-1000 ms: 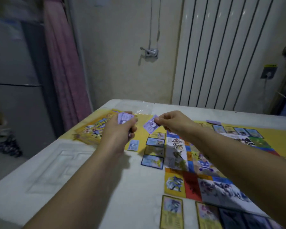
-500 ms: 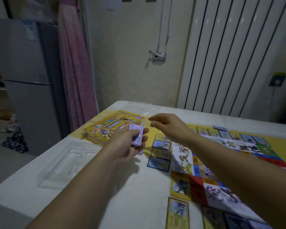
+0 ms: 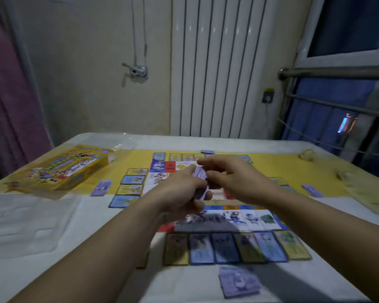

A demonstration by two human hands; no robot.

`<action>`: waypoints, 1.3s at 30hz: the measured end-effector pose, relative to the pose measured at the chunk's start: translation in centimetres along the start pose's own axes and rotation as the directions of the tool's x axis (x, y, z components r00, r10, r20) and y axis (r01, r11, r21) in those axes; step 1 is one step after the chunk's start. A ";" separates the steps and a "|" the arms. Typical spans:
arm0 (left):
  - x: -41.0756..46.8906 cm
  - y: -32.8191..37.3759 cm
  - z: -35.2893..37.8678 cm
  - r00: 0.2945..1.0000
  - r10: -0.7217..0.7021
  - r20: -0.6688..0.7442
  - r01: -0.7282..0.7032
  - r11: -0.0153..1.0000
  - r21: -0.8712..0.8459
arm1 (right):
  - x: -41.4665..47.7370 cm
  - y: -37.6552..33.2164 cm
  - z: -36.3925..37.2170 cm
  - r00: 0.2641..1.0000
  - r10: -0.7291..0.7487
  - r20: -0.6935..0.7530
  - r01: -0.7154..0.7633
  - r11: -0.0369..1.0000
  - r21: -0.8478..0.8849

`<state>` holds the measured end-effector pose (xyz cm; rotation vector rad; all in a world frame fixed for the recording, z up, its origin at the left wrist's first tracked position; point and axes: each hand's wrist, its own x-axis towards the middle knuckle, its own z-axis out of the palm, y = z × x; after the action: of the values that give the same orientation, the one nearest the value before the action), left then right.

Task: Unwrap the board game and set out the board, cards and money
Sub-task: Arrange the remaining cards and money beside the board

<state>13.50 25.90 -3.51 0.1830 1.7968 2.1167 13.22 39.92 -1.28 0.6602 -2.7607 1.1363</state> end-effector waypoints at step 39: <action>8.7 -8.8 24.9 0.755 0.130 0.643 -0.651 0.026 0.759 | -22.0 19.6 -11.0 0.699 0.525 -0.485 -0.638 0.764 -0.094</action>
<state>15.12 53.14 -8.65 1.5467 2.6993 0.4610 23.96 67.74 -11.35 -0.5122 -2.6777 0.8172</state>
